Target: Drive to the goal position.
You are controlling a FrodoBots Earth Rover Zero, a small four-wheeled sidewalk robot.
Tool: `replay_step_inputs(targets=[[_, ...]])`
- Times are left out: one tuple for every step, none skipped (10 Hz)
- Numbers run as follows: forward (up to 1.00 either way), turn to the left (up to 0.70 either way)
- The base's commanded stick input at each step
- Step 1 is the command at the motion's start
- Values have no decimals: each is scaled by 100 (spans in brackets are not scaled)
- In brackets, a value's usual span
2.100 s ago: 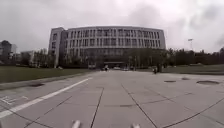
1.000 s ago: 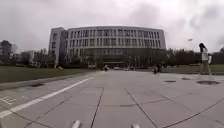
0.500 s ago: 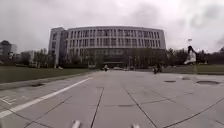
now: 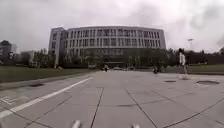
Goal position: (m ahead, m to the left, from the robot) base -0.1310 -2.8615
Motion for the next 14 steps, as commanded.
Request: replay_step_inputs(targets=[[6,0],[6,0],[6,0],[6,0],[6,0],[6,0],[6,0],[6,0],[6,0],[6,0],[6,0],[6,0],[6,0],[6,0]])
